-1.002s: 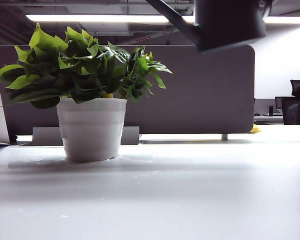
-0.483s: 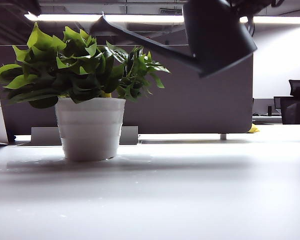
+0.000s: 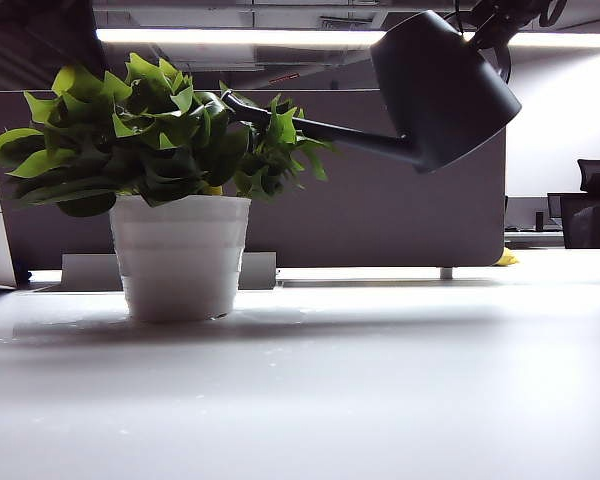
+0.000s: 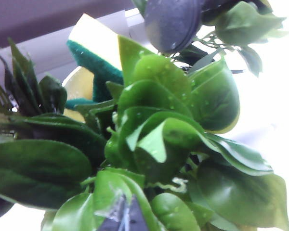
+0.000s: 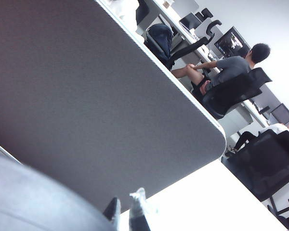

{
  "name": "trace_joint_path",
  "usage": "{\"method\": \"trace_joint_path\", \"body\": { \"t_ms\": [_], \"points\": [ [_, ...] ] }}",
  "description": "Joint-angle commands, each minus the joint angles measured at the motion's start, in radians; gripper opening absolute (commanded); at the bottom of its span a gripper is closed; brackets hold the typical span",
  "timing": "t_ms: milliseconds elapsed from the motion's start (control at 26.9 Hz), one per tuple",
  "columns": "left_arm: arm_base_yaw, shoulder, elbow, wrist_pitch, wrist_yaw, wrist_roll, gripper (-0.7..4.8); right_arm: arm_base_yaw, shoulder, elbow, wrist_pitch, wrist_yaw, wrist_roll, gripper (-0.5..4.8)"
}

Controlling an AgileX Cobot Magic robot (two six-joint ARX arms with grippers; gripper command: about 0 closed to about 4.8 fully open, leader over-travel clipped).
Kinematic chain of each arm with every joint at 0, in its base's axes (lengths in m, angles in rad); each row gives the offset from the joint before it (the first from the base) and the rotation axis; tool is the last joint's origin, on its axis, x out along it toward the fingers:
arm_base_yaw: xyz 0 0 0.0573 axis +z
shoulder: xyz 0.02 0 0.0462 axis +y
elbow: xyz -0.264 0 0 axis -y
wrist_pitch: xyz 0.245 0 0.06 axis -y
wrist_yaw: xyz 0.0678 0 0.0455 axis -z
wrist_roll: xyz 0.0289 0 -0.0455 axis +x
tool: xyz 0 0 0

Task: Pick up the watering can from the table, water the potted plant, and put the can back.

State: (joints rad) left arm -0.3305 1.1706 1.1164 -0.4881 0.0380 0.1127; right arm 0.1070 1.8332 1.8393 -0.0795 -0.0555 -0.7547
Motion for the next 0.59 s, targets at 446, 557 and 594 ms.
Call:
{"method": "trace_joint_path", "body": {
  "t_ms": [446, 557, 594],
  "points": [
    [0.002, -0.003, 0.006, -0.009, 0.004, 0.023, -0.06, 0.006, -0.025, 0.111, 0.189, -0.018, -0.135, -0.06],
    [0.002, -0.003, 0.006, -0.022, 0.004, 0.031, -0.06, 0.015, -0.025, 0.111, 0.193, -0.018, -0.151, -0.06],
    [0.002, -0.003, 0.006, -0.023, 0.004, 0.031, -0.06, 0.018, -0.025, 0.111, 0.197, -0.018, -0.163, -0.06]
  ]
}}
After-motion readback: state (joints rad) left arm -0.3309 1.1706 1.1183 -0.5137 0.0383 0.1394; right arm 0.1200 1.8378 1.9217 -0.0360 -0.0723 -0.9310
